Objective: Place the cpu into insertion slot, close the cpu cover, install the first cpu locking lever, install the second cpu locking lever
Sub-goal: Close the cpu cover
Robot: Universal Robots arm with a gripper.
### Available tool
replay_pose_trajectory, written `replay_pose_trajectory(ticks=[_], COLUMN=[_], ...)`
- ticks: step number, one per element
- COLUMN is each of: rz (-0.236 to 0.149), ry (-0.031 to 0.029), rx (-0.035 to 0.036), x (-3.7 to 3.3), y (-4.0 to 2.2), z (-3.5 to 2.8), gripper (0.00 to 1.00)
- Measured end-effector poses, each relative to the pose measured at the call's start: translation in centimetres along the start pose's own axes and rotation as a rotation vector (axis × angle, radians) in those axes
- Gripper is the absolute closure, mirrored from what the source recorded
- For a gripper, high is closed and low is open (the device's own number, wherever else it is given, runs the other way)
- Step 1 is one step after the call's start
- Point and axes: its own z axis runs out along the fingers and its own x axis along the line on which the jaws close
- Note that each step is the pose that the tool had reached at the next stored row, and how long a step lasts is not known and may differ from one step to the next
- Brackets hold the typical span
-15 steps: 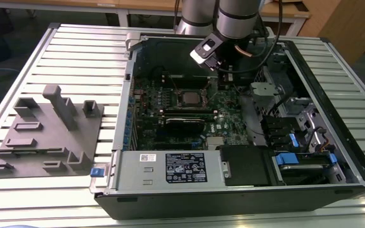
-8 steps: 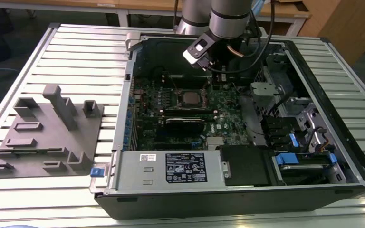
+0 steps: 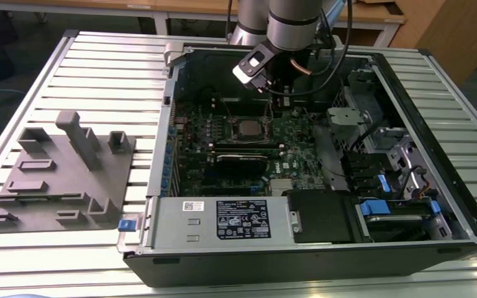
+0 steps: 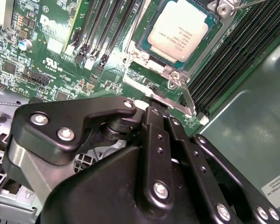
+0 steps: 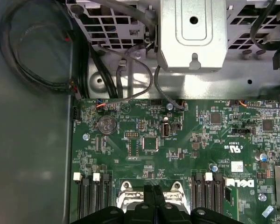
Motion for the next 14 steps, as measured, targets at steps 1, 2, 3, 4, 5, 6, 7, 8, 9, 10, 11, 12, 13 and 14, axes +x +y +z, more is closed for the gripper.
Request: replay_pose_trajectory(ticks=[1, 2, 3, 4, 5, 6, 7, 8, 9, 10, 11, 12, 13, 14], rz=[0.0, 0.0, 0.0, 0.0, 0.0, 0.0, 0.0, 0.0, 0.0, 0.0, 0.0, 0.0, 0.0, 0.0], ry=[0.0, 0.0, 0.0, 0.0, 0.0, 0.0, 0.0001, 0.0001, 0.0, 0.0001, 0.0001, 0.0001, 0.0001, 0.0], rx=[0.0, 0.0, 0.0, 0.0, 0.0, 0.0, 0.0, 0.0, 0.0, 0.0, -0.0001, -0.0001, 0.0, 0.0], x=[0.0, 0.0, 0.0, 0.0, 0.0, 0.0, 0.0, 0.0, 0.0, 0.0, 0.0, 0.0, 0.0, -0.01], y=[0.0, 0.0, -0.01, -0.01, -0.01, -0.01, -0.01, -0.01, -0.04, -0.13, -0.29, -0.43, -0.56, -0.66], z=[0.0, 0.0, 0.0, 0.0, 0.0, 0.0, 0.0, 0.0, 0.0, 0.0, -0.01, -0.01, -0.02, -0.03], gripper=[0.89, 0.89, 0.89, 0.89, 0.89, 0.89, 0.89, 0.89, 0.89, 0.89, 0.89, 0.89, 0.89, 0.89])
